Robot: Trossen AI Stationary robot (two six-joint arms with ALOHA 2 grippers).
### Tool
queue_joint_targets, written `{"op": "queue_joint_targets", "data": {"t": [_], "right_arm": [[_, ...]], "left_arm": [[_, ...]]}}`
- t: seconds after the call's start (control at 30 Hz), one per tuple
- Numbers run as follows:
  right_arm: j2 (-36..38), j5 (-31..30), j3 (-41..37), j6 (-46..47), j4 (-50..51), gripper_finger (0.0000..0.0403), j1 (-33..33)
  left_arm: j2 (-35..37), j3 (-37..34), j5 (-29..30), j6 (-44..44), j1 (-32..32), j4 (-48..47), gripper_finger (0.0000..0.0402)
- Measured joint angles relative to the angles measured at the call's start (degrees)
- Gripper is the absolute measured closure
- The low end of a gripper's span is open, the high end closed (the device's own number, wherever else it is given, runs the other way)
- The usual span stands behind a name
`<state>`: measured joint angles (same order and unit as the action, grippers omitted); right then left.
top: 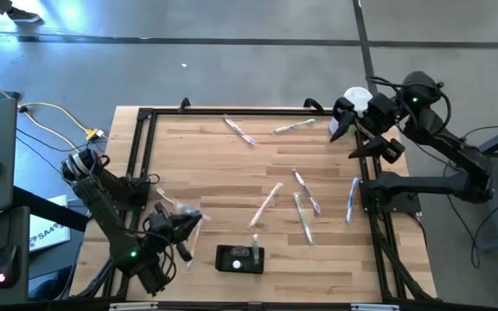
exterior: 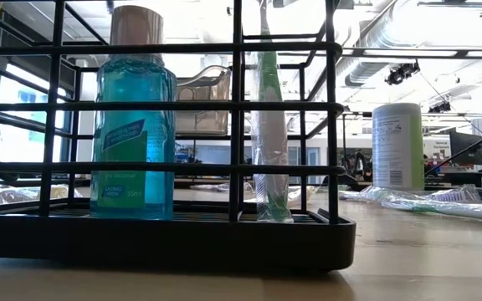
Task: Pick & Place toothbrushing station
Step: Put the left blue toothbrush into the black wire organizer
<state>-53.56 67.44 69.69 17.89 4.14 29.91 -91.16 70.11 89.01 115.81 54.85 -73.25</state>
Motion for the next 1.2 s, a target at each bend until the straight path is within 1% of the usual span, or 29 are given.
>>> {"op": "queue_joint_targets", "data": {"t": [0.13,0.27,0.33,0.4,0.47,0.6,0.67,0.8,1.0,1.07,1.2], "right_arm": [[-0.41,-0.05,0.0,0.0,-0.04,0.0149,-1.64],[-0.59,-0.96,0.0,0.0,0.02,0.0149,-3.04],[-0.55,-1.11,0.02,0.0,-0.03,0.0149,-3.48],[-0.54,-1.15,0.02,0.0,0.03,0.0149,-3.89],[-0.54,-1.27,0.02,-0.02,0.35,0.0149,-4.23],[-0.54,-1.53,0.04,-0.34,1.66,0.0149,-4.84],[-0.56,-1.71,0.04,-1.31,2.37,0.0149,-5.27],[-0.56,-4.68,0.07,-2.11,2.62,0.0149,-6.6],[-0.6,-11.41,0.07,-3.18,2.61,0.0149,-8.63],[-0.77,-13.21,0.09,-3.2,2.56,0.0149,-9.35],[-1.11,-15.59,0.09,-3.88,2.59,0.0149,-10.5]], "left_arm": [[2.12,2.19,1.19,-2.53,-2.21,-5.06,0.0373],[6.47,5.09,0.94,-3.86,-2.4,-13.97,0.0373],[8.69,6.81,0.4,-6.98,-2.34,-16.36,0.0373],[11.05,8.39,-0.59,-12.67,-2.34,-16.71,0.0373],[13.8,9.78,-2.94,-18.36,-2.39,-16.85,0.0373],[18.83,11.74,-8.18,-28.76,-4.85,-16.2,0.0373],[21.4,11.8,-10.89,-35.3,-6.12,-14.99,0.0373],[27.48,11.84,-18.52,-51.29,-9.77,-7.58,0.0373],[35.59,11.84,-32.85,-84.84,-17.89,12.65,0.0373],[37.32,11.84,-38.46,-94.24,-21.32,18.56,0.0373],[40.01,9.37,-50.6,-106.95,-28.87,28.44,0.0373]]}}
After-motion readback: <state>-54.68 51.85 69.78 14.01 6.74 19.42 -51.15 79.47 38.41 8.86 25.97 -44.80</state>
